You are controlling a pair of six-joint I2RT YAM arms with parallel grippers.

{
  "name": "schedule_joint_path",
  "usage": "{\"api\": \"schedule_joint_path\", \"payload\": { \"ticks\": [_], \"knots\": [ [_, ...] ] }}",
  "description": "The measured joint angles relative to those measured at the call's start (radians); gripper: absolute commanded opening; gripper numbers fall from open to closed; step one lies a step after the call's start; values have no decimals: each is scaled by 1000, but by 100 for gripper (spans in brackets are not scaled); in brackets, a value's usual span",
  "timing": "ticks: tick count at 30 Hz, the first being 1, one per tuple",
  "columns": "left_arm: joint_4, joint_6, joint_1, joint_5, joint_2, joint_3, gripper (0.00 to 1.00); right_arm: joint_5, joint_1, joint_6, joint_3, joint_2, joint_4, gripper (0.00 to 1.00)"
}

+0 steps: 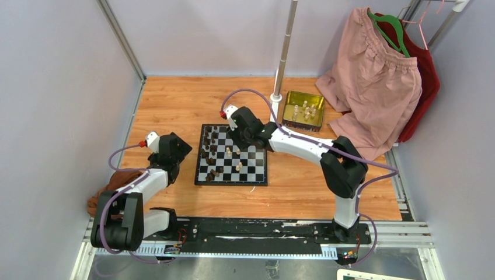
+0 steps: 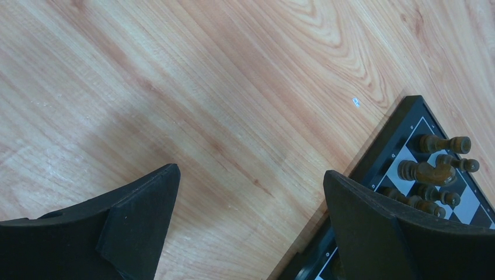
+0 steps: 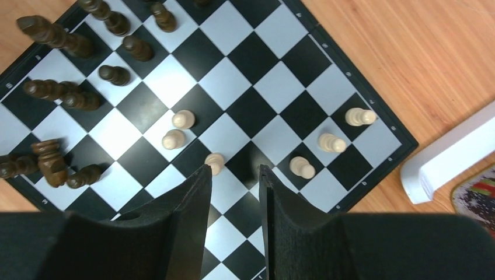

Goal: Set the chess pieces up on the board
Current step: Pick up the chess piece from the chessboard.

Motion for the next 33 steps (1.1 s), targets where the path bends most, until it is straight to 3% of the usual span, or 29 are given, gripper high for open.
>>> {"api": "schedule_joint_path", "payload": {
  "ticks": [27, 31, 33],
  "knots": [
    [14, 0, 0, -1, 0, -9, 100, -101, 16, -11, 17, 106, -23, 39],
    [15, 1, 0, -1, 0, -9, 100, -101, 16, -11, 24, 117, -23, 35],
    [15, 1, 0, 0, 0, -9, 100, -101, 16, -12, 28, 126, -21, 27]
  ]
}}
